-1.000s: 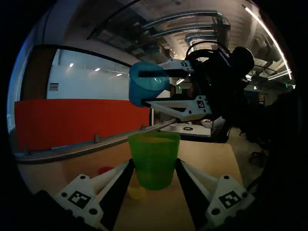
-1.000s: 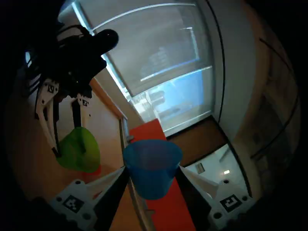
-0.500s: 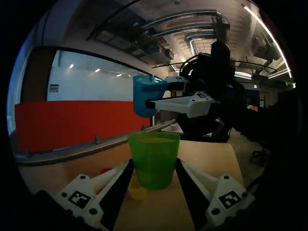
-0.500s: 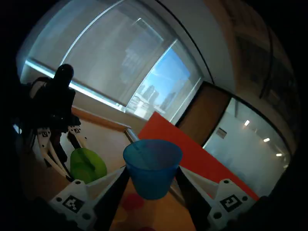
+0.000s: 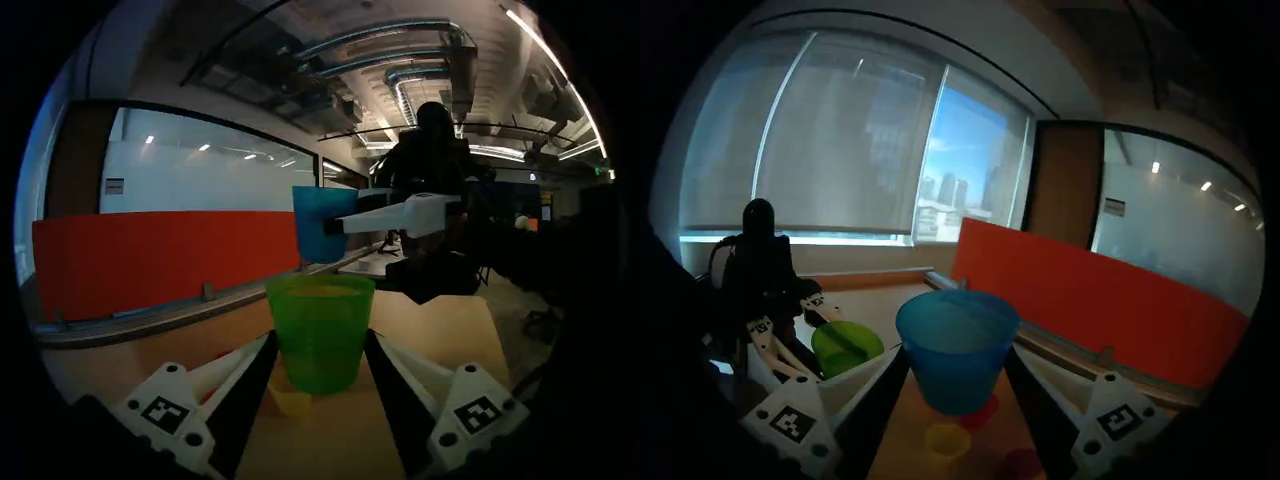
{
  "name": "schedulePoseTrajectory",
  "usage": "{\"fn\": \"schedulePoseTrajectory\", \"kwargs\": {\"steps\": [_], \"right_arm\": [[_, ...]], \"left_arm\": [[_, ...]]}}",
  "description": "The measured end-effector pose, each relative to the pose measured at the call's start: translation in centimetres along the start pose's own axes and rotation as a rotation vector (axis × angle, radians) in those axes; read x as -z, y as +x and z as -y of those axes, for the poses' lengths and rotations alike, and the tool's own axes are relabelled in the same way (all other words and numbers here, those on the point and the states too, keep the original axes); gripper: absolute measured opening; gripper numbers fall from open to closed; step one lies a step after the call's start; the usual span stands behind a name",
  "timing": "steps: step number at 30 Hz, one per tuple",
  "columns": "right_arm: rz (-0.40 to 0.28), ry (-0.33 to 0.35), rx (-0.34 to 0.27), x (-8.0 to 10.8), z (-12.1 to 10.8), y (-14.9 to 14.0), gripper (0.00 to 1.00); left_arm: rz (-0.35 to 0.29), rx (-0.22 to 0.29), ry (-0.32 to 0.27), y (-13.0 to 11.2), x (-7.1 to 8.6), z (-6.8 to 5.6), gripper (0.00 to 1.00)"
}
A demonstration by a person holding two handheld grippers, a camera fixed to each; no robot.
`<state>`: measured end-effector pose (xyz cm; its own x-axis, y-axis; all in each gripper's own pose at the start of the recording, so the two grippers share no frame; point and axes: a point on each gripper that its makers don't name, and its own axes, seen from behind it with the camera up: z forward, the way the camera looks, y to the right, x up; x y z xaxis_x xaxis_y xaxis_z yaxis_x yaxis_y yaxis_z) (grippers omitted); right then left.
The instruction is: Pour water
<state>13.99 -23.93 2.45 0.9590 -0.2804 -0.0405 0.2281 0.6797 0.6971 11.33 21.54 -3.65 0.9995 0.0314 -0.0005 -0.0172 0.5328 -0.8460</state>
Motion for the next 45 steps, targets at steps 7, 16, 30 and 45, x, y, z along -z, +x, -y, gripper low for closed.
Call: {"fn": "schedulePoseTrajectory", "kwargs": {"steps": [7,16,30,45], "right_arm": [[0.010,0.021,-0.068,0.2,0.1,-1.0,0.84],[0.044,0.019,-0.080,0.6,-0.2,-3.3,0.84],[0.114,0.026,-0.089,1.0,-0.3,-8.1,0.84],[0.214,0.056,-0.100,1.5,0.0,-14.2,0.84]], "left_arm": [[-0.003,0.003,0.009,0.1,0.1,0.5,0.77],[0.008,-0.004,0.017,-0.1,0.2,0.9,0.77],[0.060,-0.016,0.028,-1.6,0.3,1.7,0.77],[0.169,-0.022,0.023,-5.3,-0.2,2.5,0.77]]}}
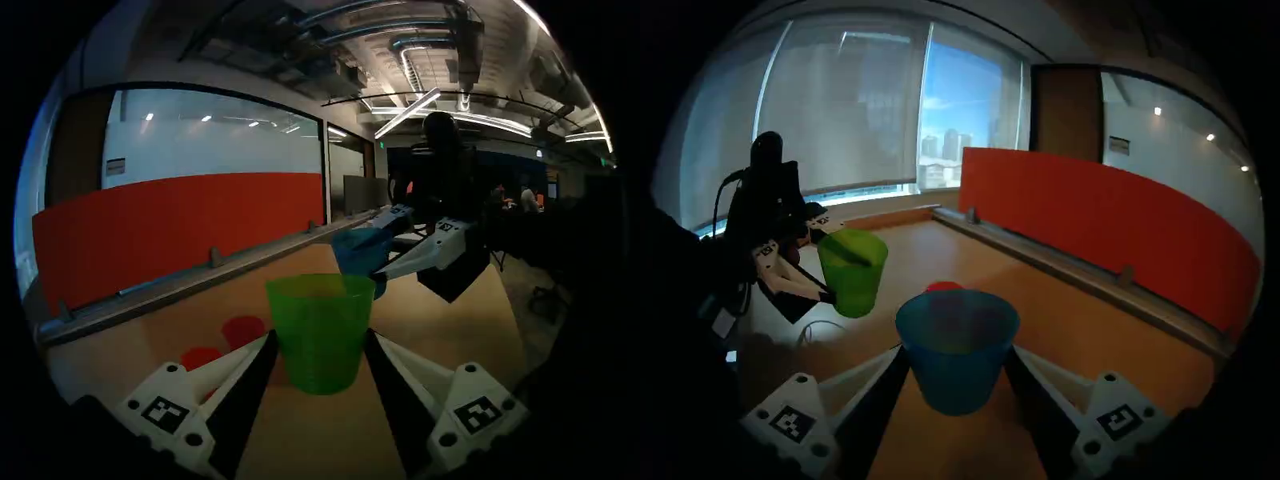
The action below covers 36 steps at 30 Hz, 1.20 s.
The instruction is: Pour water
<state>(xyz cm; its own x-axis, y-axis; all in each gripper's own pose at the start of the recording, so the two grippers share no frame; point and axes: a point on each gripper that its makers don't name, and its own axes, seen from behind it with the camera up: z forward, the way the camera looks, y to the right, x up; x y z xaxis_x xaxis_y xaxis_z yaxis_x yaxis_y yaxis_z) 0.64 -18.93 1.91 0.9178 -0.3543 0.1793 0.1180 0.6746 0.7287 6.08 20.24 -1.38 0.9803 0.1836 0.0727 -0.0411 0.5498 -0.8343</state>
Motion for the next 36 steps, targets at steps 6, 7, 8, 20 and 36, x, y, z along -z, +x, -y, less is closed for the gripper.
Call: {"fn": "schedulePoseTrajectory", "kwargs": {"steps": [6,7,8,20,36], "right_arm": [[0.036,0.019,-0.008,-0.3,0.1,-2.0,0.84],[0.040,0.020,-0.008,-0.4,0.1,-2.3,0.85],[0.045,0.021,-0.007,-0.5,0.1,-2.6,0.85],[0.088,0.048,-0.025,-1.4,0.2,-5.4,0.85],[0.156,0.066,-0.044,-2.8,0.3,-8.8,0.86]], "left_arm": [[0.035,-0.002,-0.007,-1.3,-0.6,0.1,0.77],[0.039,0.000,-0.007,-1.5,-0.7,0.2,0.77],[0.042,0.001,-0.008,-1.7,-0.8,0.2,0.77],[0.100,0.004,-0.007,-4.1,-1.7,1.0,0.77],[0.172,-0.007,-0.020,-6.3,-2.9,1.3,0.77]]}}
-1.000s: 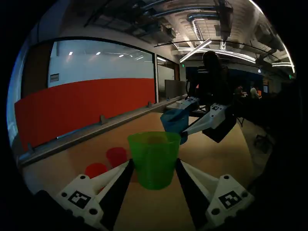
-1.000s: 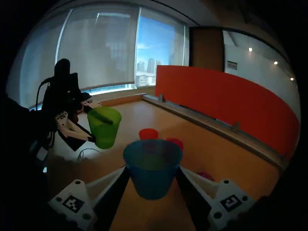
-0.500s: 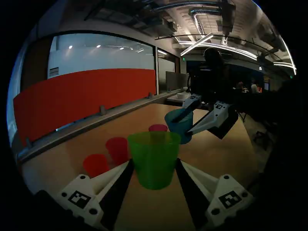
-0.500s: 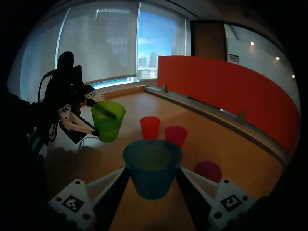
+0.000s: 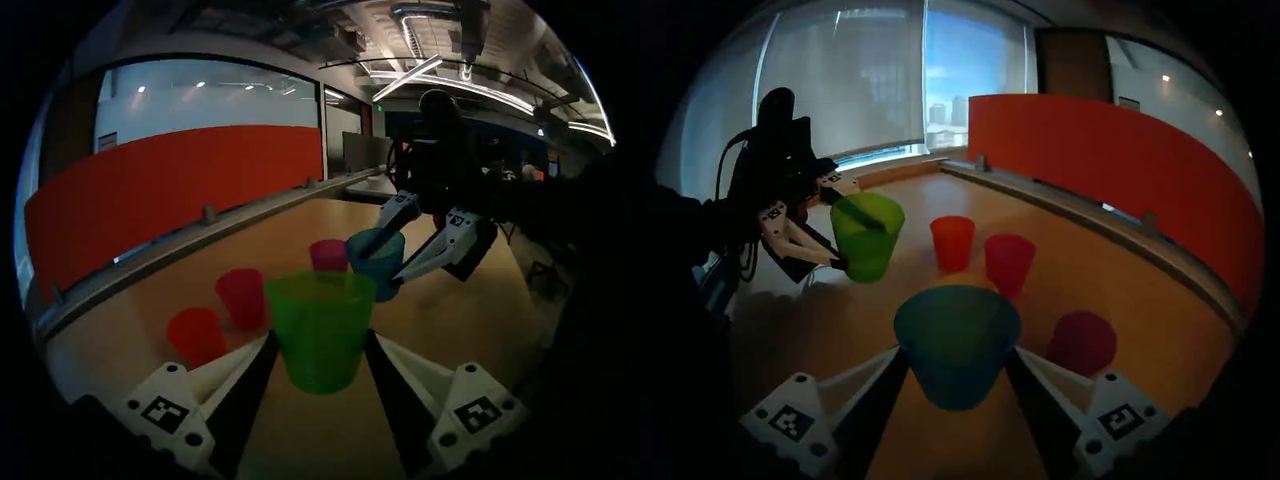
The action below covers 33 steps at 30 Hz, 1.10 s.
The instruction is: Pour water
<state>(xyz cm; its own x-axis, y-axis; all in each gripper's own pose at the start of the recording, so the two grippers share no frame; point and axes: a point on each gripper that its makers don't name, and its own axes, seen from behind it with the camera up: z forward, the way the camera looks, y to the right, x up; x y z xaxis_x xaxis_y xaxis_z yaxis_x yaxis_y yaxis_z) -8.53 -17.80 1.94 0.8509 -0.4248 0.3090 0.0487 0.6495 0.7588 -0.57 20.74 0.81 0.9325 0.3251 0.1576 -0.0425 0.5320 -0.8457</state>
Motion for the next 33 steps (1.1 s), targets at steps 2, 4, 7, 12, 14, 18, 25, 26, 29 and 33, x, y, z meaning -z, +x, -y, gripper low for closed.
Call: {"fn": "schedulePoseTrajectory", "kwargs": {"steps": [2,4,7,12,14,18,25,26,29,33], "right_arm": [[0.003,0.005,-0.004,-0.1,0.1,-0.3,0.86],[0.008,0.008,-0.006,-0.3,0.1,-0.6,0.86],[0.019,0.012,-0.007,-0.6,0.1,-1.2,0.86],[0.040,0.013,-0.005,-0.9,0.0,-2.0,0.86],[0.045,0.013,-0.003,-1.0,-0.1,-2.2,0.86],[0.057,0.016,-0.004,-1.2,-0.1,-2.8,0.86],[0.077,0.022,-0.008,-1.5,-0.1,-3.8,0.86],[0.078,0.022,-0.009,-1.6,-0.1,-3.9,0.86],[0.080,0.025,-0.009,-1.6,-0.1,-4.0,0.86],[0.080,0.024,-0.008,-1.5,-0.1,-3.9,0.86]], "left_arm": [[0.012,-0.001,-0.003,-0.3,-0.1,0.0,0.77],[0.022,-0.002,-0.003,-0.7,-0.2,0.0,0.77],[0.037,-0.002,-0.003,-1.1,-0.4,0.0,0.77],[0.066,-0.005,-0.005,-2.0,-0.8,0.2,0.77],[0.078,-0.008,-0.006,-2.3,-0.9,0.2,0.77],[0.106,-0.008,-0.008,-3.1,-1.2,0.4,0.77],[0.161,-0.018,-0.015,-4.9,-1.5,0.6,0.77],[0.166,-0.021,-0.017,-5.1,-1.5,0.7,0.77],[0.181,-0.027,-0.017,-5.6,-1.6,0.8,0.77],[0.192,-0.036,-0.016,-5.8,-1.7,1.0,0.77]]}}
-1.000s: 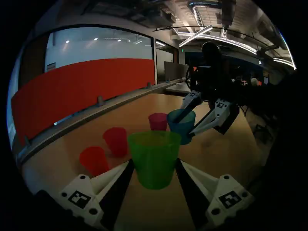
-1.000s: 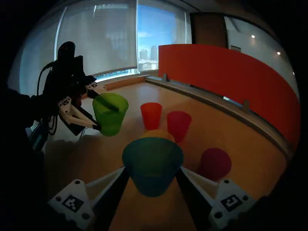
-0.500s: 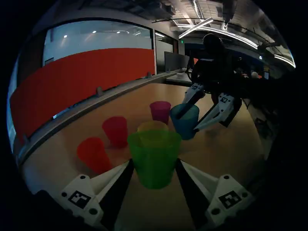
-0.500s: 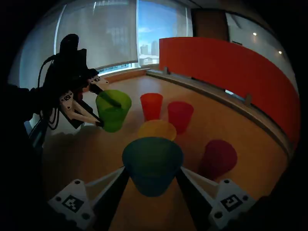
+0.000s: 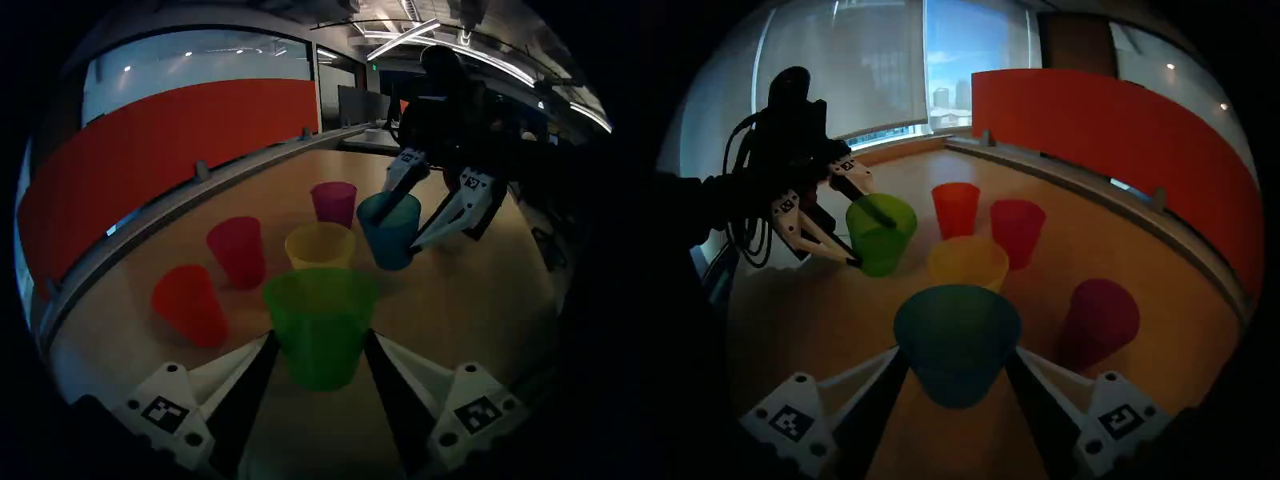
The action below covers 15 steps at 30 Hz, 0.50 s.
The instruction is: Pour water
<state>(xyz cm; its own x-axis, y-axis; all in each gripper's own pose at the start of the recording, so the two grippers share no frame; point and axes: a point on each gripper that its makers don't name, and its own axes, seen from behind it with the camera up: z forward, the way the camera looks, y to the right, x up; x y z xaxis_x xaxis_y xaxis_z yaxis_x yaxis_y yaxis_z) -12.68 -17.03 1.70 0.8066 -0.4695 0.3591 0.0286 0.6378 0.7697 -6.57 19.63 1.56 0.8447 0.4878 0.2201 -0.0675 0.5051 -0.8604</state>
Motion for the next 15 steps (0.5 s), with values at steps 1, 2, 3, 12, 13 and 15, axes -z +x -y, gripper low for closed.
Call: {"fn": "schedulePoseTrajectory", "kwargs": {"steps": [1,2,3,12,13,15], "right_arm": [[0.000,-0.001,0.000,0.0,0.0,0.0,0.86],[-0.001,-0.001,0.001,0.1,0.0,0.1,0.86],[-0.001,-0.001,0.001,0.1,-0.1,0.1,0.86],[0.004,-0.001,0.004,0.1,0.0,0.0,0.86],[0.004,-0.001,0.004,0.1,0.0,-0.1,0.86],[0.005,0.000,0.003,0.1,0.0,-0.1,0.86]], "left_arm": [[0.003,-0.001,-0.001,-0.1,0.0,0.0,0.77],[0.007,-0.003,-0.001,-0.1,-0.1,0.0,0.77],[0.011,-0.005,-0.002,-0.2,-0.1,0.1,0.77],[0.055,-0.019,-0.003,-1.3,-0.5,0.2,0.77],[0.056,-0.019,-0.004,-1.3,-0.5,0.2,0.77],[0.059,-0.018,-0.005,-1.4,-0.6,0.2,0.77]]}}
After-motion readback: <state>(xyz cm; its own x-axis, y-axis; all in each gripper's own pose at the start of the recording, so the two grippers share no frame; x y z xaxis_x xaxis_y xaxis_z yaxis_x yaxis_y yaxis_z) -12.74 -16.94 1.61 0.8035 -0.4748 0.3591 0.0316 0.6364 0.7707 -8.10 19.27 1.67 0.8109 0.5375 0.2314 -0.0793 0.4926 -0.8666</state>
